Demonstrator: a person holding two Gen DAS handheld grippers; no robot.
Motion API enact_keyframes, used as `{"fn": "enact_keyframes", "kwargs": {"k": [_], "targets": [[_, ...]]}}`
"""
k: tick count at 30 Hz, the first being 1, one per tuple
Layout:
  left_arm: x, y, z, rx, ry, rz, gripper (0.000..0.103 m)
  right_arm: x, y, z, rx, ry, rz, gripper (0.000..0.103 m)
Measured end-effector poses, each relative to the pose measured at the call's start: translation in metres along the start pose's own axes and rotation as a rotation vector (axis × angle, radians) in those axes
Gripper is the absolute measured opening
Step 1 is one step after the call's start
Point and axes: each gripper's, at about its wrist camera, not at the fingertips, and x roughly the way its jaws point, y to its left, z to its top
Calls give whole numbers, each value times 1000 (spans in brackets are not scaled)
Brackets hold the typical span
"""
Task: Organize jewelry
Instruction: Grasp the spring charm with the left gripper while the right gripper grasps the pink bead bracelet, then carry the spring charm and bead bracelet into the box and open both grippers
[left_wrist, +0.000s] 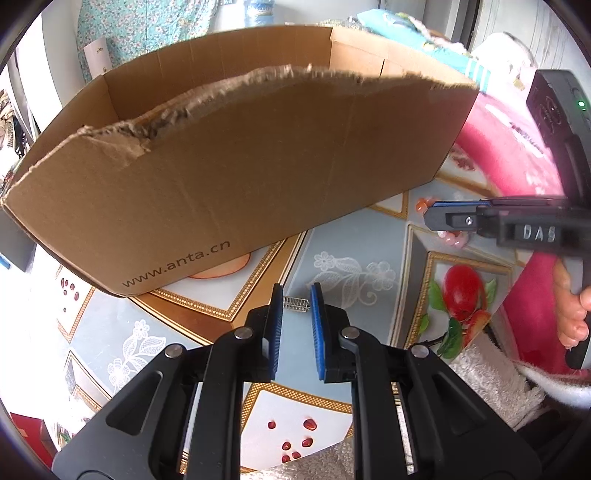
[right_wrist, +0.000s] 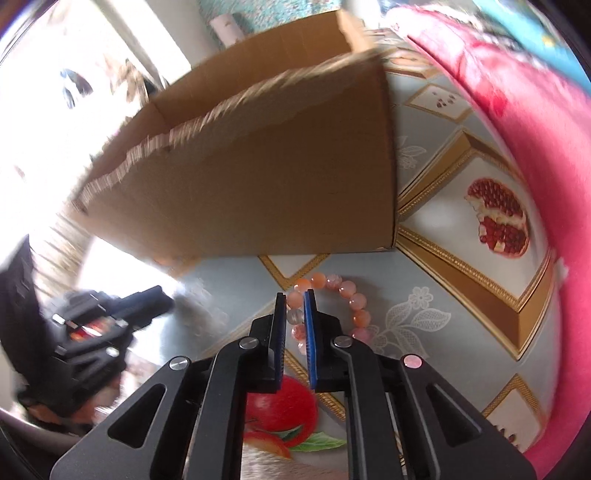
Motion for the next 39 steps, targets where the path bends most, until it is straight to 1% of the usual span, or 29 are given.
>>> {"fn": "enact_keyframes", "kwargs": {"k": [1,3,6,9,11,14,17,20,22,24,27,28,29,30,31,32,34,35,36,38,39], "targets": [[-4,1,-1,-1,-21,-15,14,-5,-7,1,37,-12,48,10],[-12,4,-3,1,-53,-41,14,-16,-18,2,86,-39,111,10],[-29,8,-3,-8,-101,-112,14,-35,-33,0,169,-100,220,10],[-54,9,0,4,-168,-188,14,-56,-48,-1,238,-171,332,10],[-75,10,5,21,-217,-245,14,-70,-52,0,260,-220,385,9],[-102,11,17,46,-280,-314,14,-91,-44,9,241,-286,397,9],[-121,13,34,69,-326,-338,14,-116,-36,22,184,-342,385,10],[-123,20,56,56,-321,-351,14,-135,-26,44,108,-385,371,10],[-116,25,72,37,-292,-361,14,-141,-16,63,48,-385,370,10],[-100,33,89,16,-233,-332,14,-136,-7,82,-1,-350,360,10],[-74,46,107,-27,-164,-312,14,-106,10,107,-85,-231,310,10],[-67,49,110,-31,-155,-308,14,-93,16,117,-115,-168,297,10],[-61,51,114,-33,-149,-301,14,-83,18,122,-134,-124,282,10],[-55,49,119,-38,-142,-297,14,-69,23,128,-160,-64,254,10],[-48,51,122,-46,-130,-298,14,-61,28,126,-186,-18,235,10],[-44,51,124,-53,-121,-301,14,-46,34,131,-230,43,193,10],[-35,52,127,-59,-100,-292,14,-26,43,132,-301,135,130,10],[-31,51,127,-59,-91,-284,14,-16,48,134,-344,168,76,10],[-28,51,128,-59,-86,-283,14,-8,52,135,-387,180,5,10],[-26,51,129,-59,-75,-284,14,-2,58,136,-456,189,-75,10],[-24,51,129,-60,-70,-283,14,-1,60,138,-478,186,-89,11]]}}
